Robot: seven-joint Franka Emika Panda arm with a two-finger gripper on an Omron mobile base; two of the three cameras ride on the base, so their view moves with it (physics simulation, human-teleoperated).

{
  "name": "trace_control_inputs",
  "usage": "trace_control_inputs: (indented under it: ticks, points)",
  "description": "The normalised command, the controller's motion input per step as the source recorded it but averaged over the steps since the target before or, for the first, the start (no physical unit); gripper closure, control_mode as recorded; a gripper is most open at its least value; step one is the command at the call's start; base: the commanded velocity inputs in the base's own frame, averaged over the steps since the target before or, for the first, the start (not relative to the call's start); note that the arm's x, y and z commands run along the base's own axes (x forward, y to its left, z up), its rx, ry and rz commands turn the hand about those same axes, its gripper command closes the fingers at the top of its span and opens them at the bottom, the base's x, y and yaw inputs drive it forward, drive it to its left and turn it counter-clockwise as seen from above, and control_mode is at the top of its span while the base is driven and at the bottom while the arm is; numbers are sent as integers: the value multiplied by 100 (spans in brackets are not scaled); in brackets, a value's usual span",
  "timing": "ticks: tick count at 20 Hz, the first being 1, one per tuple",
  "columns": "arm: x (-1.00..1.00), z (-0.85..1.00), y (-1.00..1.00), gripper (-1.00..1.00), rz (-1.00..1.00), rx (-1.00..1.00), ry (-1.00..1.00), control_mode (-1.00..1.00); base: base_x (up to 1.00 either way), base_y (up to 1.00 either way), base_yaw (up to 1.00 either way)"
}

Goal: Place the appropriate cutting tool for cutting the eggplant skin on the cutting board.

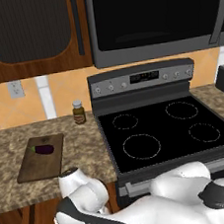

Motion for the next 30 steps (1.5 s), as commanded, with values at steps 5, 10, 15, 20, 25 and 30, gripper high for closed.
trace_control_inputs:
  ticks: [5,10,15,20,25,30]
  points:
    - [-86,100,0,100,0,0,-3,-100,0,0,0]
    - [6,100,37,100,3,0,-4,-100,0,0,0]
    - [90,99,70,100,3,0,0,-100,0,0,0]
    - [100,62,74,100,0,-1,0,-100,0,0,0]
    - [98,3,51,100,-5,-3,0,-100,0,0,0]
    - [97,-14,24,100,-13,-5,-3,-100,0,0,0]
